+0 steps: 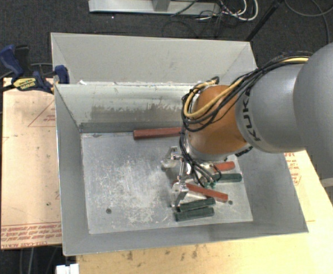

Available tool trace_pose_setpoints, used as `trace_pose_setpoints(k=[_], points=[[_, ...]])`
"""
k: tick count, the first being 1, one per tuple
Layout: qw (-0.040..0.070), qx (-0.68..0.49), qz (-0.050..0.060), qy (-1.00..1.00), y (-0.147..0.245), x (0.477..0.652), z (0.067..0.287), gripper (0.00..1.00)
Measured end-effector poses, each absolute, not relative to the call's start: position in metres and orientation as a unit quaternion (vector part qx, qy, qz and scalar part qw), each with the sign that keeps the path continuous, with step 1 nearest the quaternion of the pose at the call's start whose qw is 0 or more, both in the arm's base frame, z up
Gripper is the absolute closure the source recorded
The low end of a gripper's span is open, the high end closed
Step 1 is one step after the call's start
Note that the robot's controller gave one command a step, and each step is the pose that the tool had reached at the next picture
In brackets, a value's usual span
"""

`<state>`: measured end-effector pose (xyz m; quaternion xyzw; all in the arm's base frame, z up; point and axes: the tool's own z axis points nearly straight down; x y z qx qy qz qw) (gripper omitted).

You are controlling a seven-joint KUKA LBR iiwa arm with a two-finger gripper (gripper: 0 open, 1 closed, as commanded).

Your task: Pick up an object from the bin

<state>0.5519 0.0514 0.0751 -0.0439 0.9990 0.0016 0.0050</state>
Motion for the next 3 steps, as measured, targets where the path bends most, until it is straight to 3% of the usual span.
trace_pose_setpoints(k=[1,2,3], points=[[0.014,-0.159,0.002,0.987,0.001,0.519,0.078,1.0],[0.014,-0.158,0.002,0.987,0.001,0.519,0.078,1.0],[0.005,-0.153,0.0,0.988,-0.003,0.528,0.262,1.0]])
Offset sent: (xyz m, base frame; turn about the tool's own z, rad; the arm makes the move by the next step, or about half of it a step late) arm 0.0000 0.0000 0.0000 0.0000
